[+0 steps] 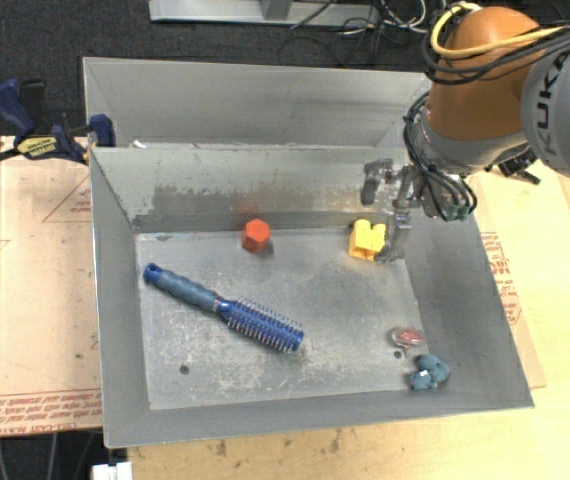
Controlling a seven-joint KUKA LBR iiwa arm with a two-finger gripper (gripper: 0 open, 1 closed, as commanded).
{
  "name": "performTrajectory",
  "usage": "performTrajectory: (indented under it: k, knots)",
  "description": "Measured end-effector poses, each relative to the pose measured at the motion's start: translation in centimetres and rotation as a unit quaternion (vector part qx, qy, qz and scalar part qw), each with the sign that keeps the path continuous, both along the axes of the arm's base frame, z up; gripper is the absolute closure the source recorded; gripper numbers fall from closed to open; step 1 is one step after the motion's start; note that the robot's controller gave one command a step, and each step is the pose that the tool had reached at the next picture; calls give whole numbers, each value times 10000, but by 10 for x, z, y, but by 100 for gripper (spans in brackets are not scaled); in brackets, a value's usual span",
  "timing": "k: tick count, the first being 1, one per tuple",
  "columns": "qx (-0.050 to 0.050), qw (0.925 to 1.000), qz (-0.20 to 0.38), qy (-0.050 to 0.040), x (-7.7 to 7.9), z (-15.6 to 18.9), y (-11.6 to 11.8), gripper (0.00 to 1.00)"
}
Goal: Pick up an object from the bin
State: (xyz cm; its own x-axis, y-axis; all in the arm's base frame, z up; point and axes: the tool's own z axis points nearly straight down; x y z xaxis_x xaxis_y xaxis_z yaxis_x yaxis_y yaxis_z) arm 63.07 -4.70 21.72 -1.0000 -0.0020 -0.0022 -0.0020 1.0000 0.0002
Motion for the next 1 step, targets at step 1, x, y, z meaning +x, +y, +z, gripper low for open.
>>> performTrajectory:
  k: [1]
  knots:
    - [-5, 9916, 1293, 25, -20, -58, -76, 0]
